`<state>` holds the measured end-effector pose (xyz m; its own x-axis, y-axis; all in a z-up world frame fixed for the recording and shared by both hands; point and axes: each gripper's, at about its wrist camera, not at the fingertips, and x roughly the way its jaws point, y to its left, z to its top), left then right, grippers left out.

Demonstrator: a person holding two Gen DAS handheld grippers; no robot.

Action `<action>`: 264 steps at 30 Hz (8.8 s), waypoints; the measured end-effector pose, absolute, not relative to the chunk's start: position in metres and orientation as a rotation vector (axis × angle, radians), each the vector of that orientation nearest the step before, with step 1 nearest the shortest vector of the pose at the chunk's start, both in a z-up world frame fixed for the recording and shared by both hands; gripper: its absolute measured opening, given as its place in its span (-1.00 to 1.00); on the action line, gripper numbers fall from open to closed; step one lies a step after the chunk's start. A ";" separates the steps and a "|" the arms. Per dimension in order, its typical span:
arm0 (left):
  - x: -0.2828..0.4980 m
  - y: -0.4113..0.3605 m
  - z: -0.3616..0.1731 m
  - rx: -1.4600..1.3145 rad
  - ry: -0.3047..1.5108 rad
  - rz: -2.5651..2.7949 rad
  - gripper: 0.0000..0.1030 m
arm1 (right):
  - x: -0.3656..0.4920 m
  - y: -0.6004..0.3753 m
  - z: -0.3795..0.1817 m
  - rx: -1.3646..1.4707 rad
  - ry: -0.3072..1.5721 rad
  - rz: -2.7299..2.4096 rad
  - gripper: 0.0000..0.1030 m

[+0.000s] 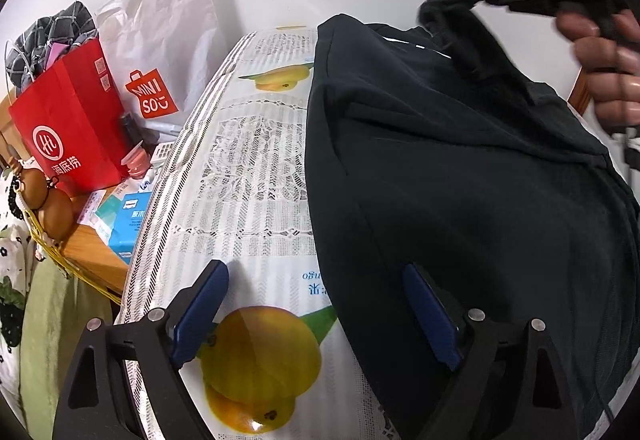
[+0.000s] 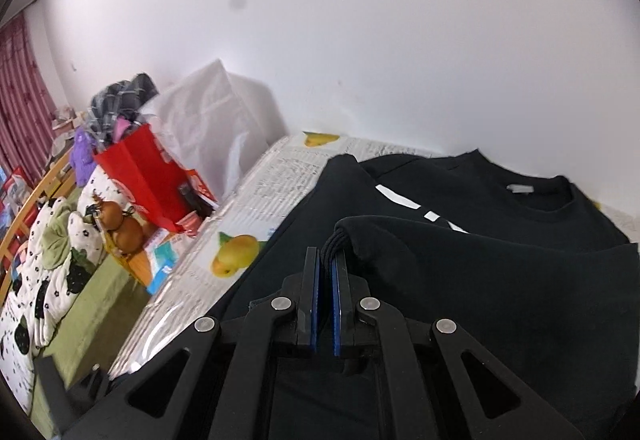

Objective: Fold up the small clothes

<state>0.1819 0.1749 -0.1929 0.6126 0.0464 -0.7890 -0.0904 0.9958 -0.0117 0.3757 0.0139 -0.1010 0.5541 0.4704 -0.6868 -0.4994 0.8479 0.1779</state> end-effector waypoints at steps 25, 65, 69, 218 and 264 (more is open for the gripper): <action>0.183 0.172 -0.194 -0.040 0.916 0.084 0.84 | 0.229 -0.257 -0.160 0.079 0.877 0.015 0.09; 0.101 0.136 -0.182 -0.176 0.942 0.162 0.03 | 0.137 -0.362 -0.228 0.069 0.831 -0.005 0.05; 0.086 0.132 -0.182 -0.189 0.922 0.123 0.00 | 0.128 -0.362 -0.228 0.110 0.836 -0.037 0.03; 0.219 0.175 -0.173 -0.315 0.892 0.016 -0.68 | 0.262 -0.391 -0.203 0.209 0.808 -0.076 -0.86; 0.130 0.081 -0.167 -0.239 0.957 -0.236 -0.08 | 0.134 -0.402 -0.214 0.262 0.829 0.012 -0.57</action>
